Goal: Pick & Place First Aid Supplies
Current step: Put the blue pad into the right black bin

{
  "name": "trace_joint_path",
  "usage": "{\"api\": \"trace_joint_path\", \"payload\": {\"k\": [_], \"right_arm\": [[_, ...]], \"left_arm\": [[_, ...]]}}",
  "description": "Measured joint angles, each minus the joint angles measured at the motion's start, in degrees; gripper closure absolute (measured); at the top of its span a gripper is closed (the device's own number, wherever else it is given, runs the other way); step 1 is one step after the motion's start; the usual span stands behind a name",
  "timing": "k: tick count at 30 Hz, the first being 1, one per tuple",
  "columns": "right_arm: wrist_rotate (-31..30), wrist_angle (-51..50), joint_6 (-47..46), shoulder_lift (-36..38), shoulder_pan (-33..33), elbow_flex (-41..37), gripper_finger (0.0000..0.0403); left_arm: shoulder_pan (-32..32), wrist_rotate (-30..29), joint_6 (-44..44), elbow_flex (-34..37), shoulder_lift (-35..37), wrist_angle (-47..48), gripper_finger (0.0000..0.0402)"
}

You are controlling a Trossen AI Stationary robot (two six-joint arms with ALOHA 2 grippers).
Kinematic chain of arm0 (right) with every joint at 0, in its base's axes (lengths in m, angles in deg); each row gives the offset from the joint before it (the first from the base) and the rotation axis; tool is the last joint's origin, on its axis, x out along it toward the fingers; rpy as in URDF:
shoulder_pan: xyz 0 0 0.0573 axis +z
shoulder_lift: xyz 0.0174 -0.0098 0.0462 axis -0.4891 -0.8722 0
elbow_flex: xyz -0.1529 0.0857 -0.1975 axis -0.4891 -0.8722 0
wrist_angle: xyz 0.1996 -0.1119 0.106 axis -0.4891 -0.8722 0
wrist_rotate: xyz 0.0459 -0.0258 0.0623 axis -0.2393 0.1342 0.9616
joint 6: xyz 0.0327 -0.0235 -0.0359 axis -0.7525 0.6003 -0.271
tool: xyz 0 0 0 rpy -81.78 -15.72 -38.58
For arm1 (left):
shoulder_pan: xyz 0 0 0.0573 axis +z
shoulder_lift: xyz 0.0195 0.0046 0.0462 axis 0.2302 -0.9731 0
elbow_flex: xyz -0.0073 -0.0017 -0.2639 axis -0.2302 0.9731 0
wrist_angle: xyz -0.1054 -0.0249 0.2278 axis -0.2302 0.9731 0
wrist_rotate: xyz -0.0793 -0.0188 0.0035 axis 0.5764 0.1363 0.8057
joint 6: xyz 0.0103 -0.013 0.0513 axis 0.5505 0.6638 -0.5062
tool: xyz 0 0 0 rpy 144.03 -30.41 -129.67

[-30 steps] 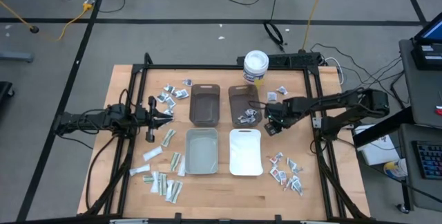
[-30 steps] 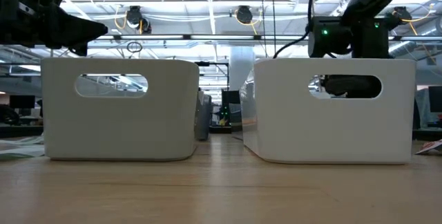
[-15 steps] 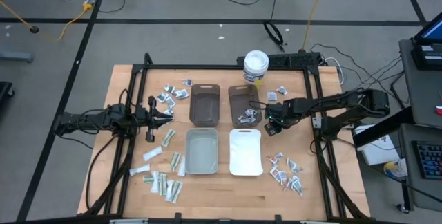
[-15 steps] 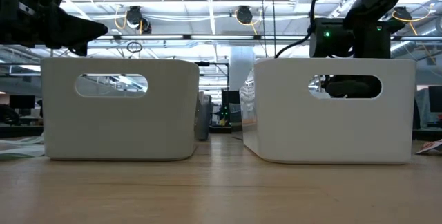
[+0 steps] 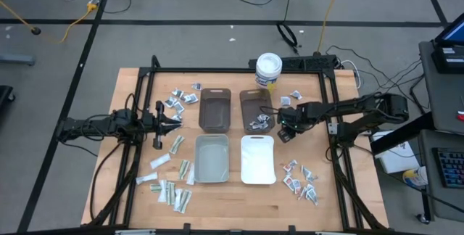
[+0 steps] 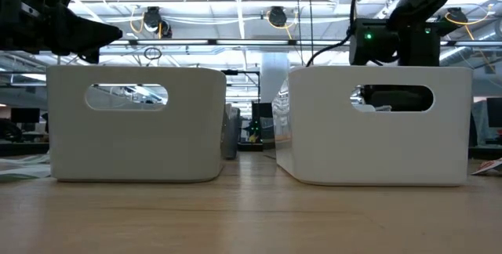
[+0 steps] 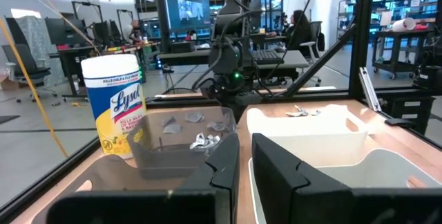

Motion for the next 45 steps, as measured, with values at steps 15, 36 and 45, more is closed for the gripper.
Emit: {"api": "trace_joint_path", "payload": {"k": [15, 36, 45], "right_arm": [[0.01, 0.96, 18.21, 0.02, -0.09, 0.2, 0.0234], [0.84, 0.87, 20.01, 0.04, -0.09, 0.22, 0.0401], [2.99, -6.55, 19.78, 1.67, -0.12, 5.15, 0.0402]], "left_arm": [[0.0, 0.0, 0.0, 0.01, 0.0, 0.0, 0.0355], [0.0, 0.0, 0.0, 0.02, 0.02, 0.0, 0.0355], [0.0, 0.0, 0.0, 0.02, 0.0, 0.0, 0.0355]]}}
